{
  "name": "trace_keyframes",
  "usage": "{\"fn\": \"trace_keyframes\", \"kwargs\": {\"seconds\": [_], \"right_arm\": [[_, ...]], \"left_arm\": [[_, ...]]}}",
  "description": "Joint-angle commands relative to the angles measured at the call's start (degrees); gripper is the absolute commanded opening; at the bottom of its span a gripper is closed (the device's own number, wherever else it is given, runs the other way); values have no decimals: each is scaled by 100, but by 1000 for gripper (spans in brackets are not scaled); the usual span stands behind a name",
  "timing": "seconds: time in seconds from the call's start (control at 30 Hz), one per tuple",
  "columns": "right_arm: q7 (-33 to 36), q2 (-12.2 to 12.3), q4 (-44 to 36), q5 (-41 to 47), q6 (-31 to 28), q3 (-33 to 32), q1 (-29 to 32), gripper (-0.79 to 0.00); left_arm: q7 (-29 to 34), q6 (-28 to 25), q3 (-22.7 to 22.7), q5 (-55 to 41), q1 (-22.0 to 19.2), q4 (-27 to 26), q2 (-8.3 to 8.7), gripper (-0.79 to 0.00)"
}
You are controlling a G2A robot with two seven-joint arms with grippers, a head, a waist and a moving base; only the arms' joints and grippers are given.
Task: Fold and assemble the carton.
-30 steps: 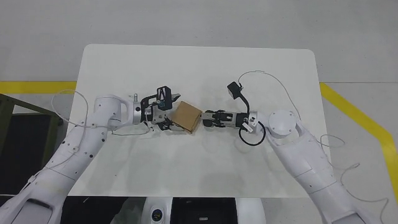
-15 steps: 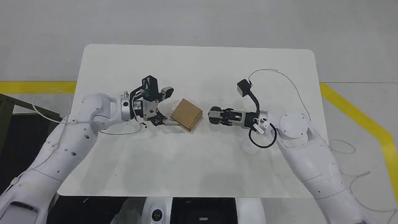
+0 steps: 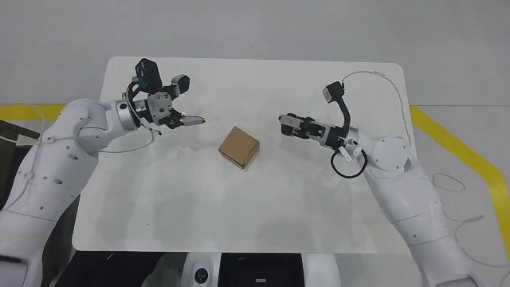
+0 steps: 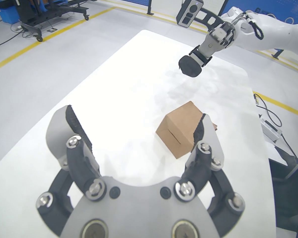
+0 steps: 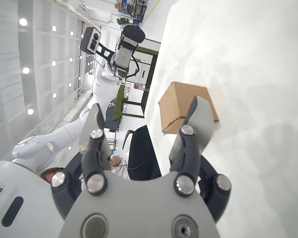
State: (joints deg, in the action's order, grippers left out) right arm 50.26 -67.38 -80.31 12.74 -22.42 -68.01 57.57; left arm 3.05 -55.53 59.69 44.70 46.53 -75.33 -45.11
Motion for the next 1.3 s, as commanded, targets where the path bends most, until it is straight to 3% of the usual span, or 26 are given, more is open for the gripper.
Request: {"fn": "trace_keyframes", "kwargs": {"seconds": [0.0, 0.43, 0.6, 1.27], "right_arm": [[-129, 10, 30, -156, -192, -85, -87, 0], [-1574, 123, -28, -1962, -964, -752, -334, 0], [-1588, 159, -86, -2433, -888, -834, -485, 0], [-1589, 159, -86, -2433, -888, -834, -485, 0]], "left_arm": [[-10, 55, 44, 59, -83, 79, -13, 0], [-121, 273, 226, 349, -561, 553, -117, 0], [-141, 291, 253, 377, -605, 597, -128, 0], [-141, 291, 253, 376, -605, 597, -128, -1]]}}
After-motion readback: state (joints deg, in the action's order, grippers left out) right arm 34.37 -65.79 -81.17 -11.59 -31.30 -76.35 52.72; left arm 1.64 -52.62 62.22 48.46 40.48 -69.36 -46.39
